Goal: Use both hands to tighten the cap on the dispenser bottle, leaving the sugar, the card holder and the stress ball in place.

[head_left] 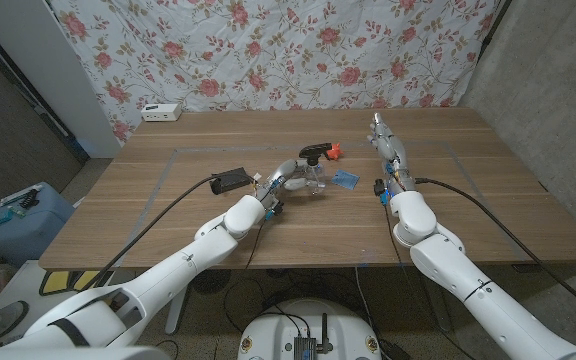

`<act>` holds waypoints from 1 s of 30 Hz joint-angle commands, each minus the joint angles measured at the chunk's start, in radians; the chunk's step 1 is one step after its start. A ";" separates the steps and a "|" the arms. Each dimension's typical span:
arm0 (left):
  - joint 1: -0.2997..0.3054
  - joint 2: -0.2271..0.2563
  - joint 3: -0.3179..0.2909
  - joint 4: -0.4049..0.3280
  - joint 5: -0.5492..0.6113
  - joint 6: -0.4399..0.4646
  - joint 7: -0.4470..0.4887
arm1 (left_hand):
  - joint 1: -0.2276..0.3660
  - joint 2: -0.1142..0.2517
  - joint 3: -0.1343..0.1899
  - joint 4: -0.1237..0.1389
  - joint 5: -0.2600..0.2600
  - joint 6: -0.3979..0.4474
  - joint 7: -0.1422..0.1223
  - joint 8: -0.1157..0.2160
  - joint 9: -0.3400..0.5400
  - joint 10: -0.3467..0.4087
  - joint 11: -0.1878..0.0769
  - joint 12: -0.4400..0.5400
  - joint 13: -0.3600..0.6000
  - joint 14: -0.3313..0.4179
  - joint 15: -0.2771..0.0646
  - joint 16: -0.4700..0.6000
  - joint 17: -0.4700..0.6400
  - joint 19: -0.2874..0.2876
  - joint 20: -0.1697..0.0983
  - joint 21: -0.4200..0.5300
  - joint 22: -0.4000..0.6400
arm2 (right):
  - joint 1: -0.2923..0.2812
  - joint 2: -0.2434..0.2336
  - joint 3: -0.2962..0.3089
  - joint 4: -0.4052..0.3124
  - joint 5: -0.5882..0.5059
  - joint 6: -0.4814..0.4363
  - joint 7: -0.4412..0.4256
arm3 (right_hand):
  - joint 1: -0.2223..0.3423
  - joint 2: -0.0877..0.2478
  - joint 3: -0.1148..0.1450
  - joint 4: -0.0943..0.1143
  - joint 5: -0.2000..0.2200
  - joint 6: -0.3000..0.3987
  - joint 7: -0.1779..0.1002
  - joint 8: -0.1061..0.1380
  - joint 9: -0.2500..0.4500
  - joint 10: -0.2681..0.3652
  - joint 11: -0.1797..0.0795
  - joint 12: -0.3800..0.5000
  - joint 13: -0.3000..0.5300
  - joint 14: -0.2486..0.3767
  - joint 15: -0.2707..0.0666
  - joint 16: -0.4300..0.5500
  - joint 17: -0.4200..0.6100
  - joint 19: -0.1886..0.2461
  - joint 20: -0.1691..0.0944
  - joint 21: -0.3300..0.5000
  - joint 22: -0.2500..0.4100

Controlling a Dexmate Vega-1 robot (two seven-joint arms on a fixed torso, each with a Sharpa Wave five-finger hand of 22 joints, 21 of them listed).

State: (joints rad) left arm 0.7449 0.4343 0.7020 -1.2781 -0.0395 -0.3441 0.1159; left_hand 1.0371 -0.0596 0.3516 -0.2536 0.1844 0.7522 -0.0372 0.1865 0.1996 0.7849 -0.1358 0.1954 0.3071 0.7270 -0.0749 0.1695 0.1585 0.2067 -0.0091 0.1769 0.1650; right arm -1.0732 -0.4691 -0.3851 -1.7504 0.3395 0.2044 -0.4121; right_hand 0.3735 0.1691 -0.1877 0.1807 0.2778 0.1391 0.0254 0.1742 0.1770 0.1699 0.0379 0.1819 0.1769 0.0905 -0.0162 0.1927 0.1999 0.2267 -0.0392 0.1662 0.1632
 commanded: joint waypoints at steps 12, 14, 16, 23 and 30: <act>0.000 -0.012 0.008 0.035 0.002 -0.017 0.013 | -0.091 0.093 0.108 0.098 -0.002 0.075 -0.054 0.003 0.003 -0.011 -0.003 0.001 -0.005 -0.015 -0.105 -0.001 0.001 -0.004 -0.001 0.008 0.004 | 0.005 0.030 -0.004 0.057 0.070 0.070 0.044 | -0.035 0.004 -0.007 -0.001 0.011 -0.005 0.018 0.005 0.000 -0.002 0.001 0.003 0.000 0.000 0.010 0.006 0.000 -0.023 -0.065 0.008 0.003; 0.002 -0.012 0.008 0.034 0.001 -0.016 0.012 | -0.092 0.093 0.108 0.099 -0.002 0.071 -0.055 0.002 0.003 -0.014 -0.003 0.000 -0.006 -0.016 -0.105 -0.001 0.001 -0.005 0.000 0.008 0.004 | 0.006 0.031 -0.005 0.058 0.070 0.072 0.043 | -0.039 0.004 -0.007 -0.002 0.011 -0.005 0.018 0.006 0.000 -0.002 0.004 0.003 0.000 -0.002 0.010 0.005 0.000 -0.024 -0.065 0.009 0.003; 0.003 -0.011 0.009 0.034 0.001 -0.016 0.011 | -0.093 0.092 0.109 0.099 -0.002 0.069 -0.055 0.002 0.003 -0.019 -0.003 -0.002 -0.008 -0.018 -0.104 -0.001 0.001 -0.007 0.003 0.007 0.004 | 0.006 0.030 -0.006 0.058 0.070 0.071 0.044 | -0.042 0.004 -0.007 -0.002 0.012 -0.006 0.018 0.006 0.000 -0.002 0.003 0.003 0.000 -0.002 0.009 0.005 0.000 -0.025 -0.065 0.009 0.003; 0.008 -0.007 0.010 0.028 0.000 -0.007 0.010 | -0.094 0.084 0.108 0.096 -0.004 0.058 -0.060 -0.001 0.002 -0.030 -0.005 -0.003 -0.014 -0.030 -0.106 -0.003 0.001 -0.013 0.008 0.007 0.005 | 0.003 0.030 -0.008 0.058 0.069 0.073 0.042 | -0.050 0.004 -0.007 -0.004 0.014 -0.004 0.014 0.007 0.000 -0.001 0.003 0.003 0.000 -0.003 0.007 0.004 -0.001 -0.027 -0.064 0.011 0.003; 0.015 -0.002 0.008 0.018 0.000 -0.001 0.013 | -0.094 0.078 0.108 0.095 -0.005 0.038 -0.067 -0.004 0.002 -0.047 -0.007 -0.006 -0.021 -0.044 -0.105 -0.003 0.001 -0.022 0.013 0.006 0.005 | 0.000 0.030 -0.010 0.057 0.066 0.075 0.040 | -0.056 0.005 -0.005 -0.006 0.017 -0.003 0.012 0.008 -0.001 0.000 0.002 0.004 0.000 -0.004 0.005 0.004 -0.002 -0.028 -0.064 0.012 0.003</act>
State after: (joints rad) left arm 0.7494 0.4258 0.7098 -1.2504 -0.0408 -0.3574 0.1275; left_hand 1.0317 -0.0647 0.3556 -0.2576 0.1844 0.7425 -0.0469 0.1841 0.1999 0.7483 -0.1423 0.1919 0.2876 0.6896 -0.0659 0.1695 0.1586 0.1887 0.0018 0.1769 0.1650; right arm -1.0695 -0.4409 -0.3916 -1.6957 0.4061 0.2743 -0.3712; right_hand 0.3209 0.1712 -0.1904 0.1778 0.2893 0.1302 0.0341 0.1778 0.1770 0.1698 0.0377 0.1819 0.1770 0.0851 -0.0107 0.1966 0.1951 0.2055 -0.0387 0.1741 0.1633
